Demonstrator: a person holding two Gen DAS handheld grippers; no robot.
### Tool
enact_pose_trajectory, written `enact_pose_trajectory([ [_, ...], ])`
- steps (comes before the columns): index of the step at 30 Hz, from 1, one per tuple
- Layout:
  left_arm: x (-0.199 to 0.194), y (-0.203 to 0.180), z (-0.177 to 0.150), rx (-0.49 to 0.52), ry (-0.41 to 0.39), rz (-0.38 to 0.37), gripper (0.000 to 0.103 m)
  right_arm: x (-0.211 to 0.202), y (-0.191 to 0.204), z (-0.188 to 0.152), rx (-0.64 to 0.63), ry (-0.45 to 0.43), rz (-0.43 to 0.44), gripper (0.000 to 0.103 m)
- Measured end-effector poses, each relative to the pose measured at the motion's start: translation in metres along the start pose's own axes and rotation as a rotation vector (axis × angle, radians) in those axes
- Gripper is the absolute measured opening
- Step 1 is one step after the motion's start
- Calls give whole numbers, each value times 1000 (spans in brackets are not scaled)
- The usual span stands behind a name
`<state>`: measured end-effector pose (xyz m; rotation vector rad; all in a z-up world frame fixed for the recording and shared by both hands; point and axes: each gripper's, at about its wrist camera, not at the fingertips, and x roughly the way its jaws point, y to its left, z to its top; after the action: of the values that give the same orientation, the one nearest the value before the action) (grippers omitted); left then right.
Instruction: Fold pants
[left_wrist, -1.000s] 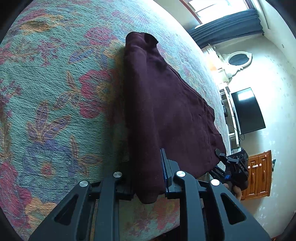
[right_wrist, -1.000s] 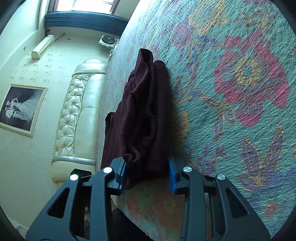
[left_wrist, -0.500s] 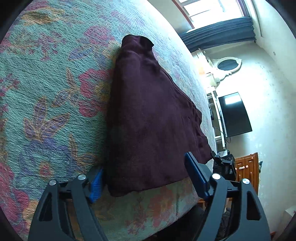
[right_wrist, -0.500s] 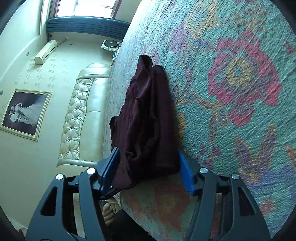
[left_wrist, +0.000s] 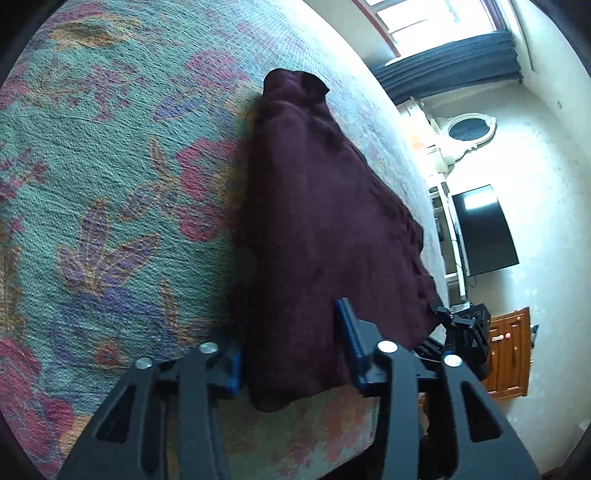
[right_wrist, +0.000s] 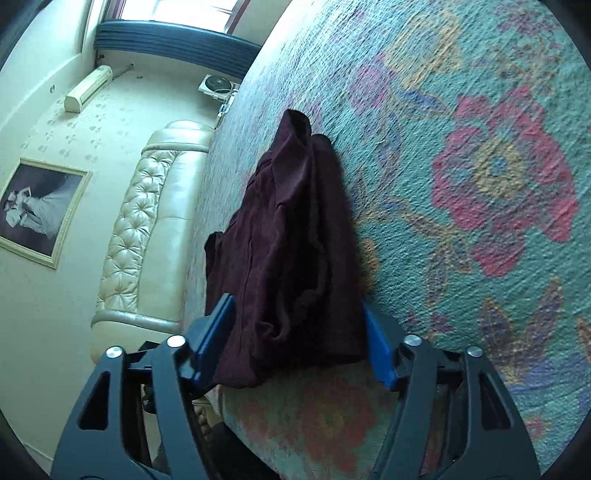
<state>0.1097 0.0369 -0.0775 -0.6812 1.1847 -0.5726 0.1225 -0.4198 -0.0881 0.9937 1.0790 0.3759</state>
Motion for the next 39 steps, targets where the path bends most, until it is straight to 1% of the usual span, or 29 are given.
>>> enact_pose_trajectory([
  [1,-1,2,0,-8,-2,-3,31,0,0,-1,5,-5,-1,41],
  [3,-3,-1,0,-5,-3,-3,24,-3,-2,-2,22,-5,24,35],
  [5,-5,-8,-1,26,-8,25,22,-8,-2,-2,36,-5,48,34],
  [7,-6,-18,-3,55,-15,59,21,-12,2,-4,27,-4,52,33],
  [10,-8,-24,-5,75,-12,87,20,-19,7,-7,8,6,46,33],
  [19,-12,-30,-30,99,8,102,21,-30,3,-31,14,32,47,33],
  [28,-5,-26,-23,76,8,82,21,-29,-11,-35,49,31,55,33],
  [31,-13,-15,-29,74,6,80,21,-30,-15,-35,54,30,58,34],
  [39,-14,-13,-31,67,7,76,22,-32,-22,-35,62,29,66,34],
])
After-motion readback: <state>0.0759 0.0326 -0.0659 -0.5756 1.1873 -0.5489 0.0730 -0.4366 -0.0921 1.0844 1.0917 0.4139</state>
